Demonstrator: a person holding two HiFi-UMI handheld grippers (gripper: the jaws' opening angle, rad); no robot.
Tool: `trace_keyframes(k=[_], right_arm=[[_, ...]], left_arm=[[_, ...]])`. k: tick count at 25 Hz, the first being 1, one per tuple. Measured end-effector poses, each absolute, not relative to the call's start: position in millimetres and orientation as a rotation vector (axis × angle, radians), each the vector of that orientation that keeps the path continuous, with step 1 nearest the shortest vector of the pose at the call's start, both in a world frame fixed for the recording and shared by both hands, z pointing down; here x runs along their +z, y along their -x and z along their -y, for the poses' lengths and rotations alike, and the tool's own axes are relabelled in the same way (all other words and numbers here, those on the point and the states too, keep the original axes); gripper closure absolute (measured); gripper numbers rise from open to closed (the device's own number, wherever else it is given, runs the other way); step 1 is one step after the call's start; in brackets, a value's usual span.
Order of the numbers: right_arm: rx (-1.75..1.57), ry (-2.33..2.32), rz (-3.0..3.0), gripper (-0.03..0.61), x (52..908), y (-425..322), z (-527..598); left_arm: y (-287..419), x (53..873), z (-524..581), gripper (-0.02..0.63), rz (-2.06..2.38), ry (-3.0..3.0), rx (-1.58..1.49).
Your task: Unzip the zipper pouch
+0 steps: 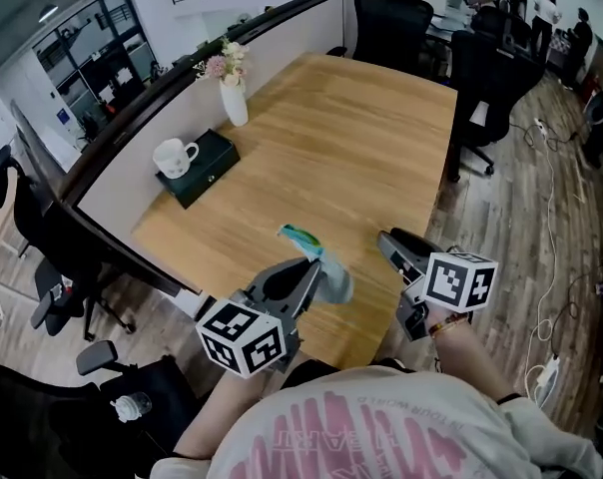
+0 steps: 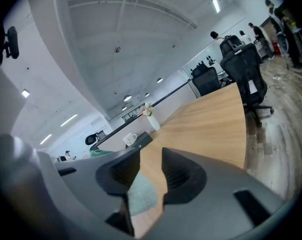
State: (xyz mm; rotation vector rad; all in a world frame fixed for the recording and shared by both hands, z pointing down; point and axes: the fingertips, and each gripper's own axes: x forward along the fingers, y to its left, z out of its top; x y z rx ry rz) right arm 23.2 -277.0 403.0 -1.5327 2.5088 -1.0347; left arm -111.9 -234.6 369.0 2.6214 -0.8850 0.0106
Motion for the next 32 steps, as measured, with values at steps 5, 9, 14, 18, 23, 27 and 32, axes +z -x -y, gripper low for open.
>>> trace_keyframes(k=[5,9,14,18,23,27,32], right_arm=[[-0.899,1.542,-2.398,0.580,375.2,-22.3,262.1],[-0.825,1.547,-2.360,0.581,361.6,-32.0,253.8],[-0.762,1.666,-2.404,0.581,363.5,-46.2,243.2],[-0.742,1.671,-2.443,0.581,362.8,-58.7,227.7],[-0.770,1.658,-2.480,0.581,364.1,-83.3,201.5],[-0.778,1.657,-2.494,0.581,364.6,-101.3,185.2],[-0.800,1.645,-2.500,0.581,372.0,-114.0,166.6]], left_arm=[[147.8,373.9,238.1,0.600,1.123,-2.545,-0.023],[162.8,377.8,237.3,0.600,1.163,-2.482,-0.074],[165.0,376.7,226.9,0.600,1.178,-2.461,-0.091],[149.2,373.3,212.5,0.600,1.176,-2.473,-0.090],[128.2,368.4,189.0,0.600,1.195,-2.469,-0.096],[116.3,368.6,171.4,0.600,1.207,-2.447,-0.107],[101.8,371.9,149.2,0.600,1.195,-2.439,-0.097]])
